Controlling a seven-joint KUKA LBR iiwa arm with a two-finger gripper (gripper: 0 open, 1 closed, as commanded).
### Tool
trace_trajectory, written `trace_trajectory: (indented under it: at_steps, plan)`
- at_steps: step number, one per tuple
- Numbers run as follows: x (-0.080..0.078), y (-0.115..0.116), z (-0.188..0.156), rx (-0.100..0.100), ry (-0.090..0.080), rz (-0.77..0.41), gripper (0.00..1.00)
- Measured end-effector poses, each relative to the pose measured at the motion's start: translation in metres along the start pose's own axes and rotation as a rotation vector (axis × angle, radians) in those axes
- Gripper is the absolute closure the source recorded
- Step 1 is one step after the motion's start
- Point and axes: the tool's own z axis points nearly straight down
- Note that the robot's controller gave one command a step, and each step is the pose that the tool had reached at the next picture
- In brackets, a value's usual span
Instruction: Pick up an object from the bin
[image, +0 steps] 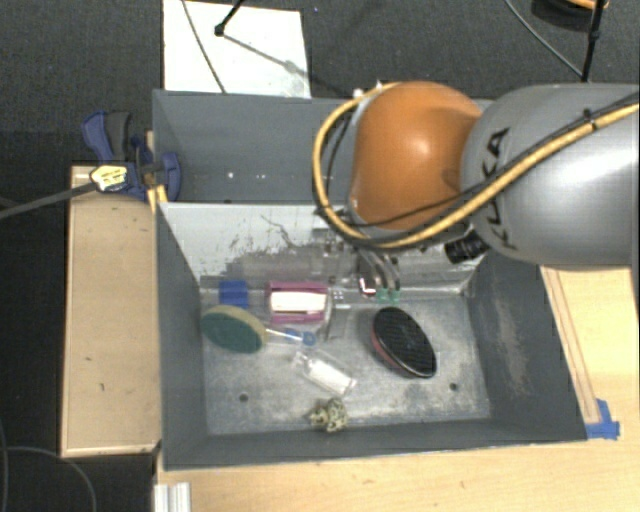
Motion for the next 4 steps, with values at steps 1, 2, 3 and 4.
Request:
trace_trajectory:
  at_steps: [1, 2, 3, 4]
  plan:
    - [0.031, 0.055, 0.029, 0.0, 0.004, 0.16, 0.0]
    - [0.013, 0.052, 0.139, 0.005, 0.007, 0.17, 0.0]
    - [-0.028, 0.073, 0.165, 0.001, 0.001, 0.277, 0.0]
    - [-0.025, 0.074, 0.165, 0.003, 0.011, 0.277, 1.0]
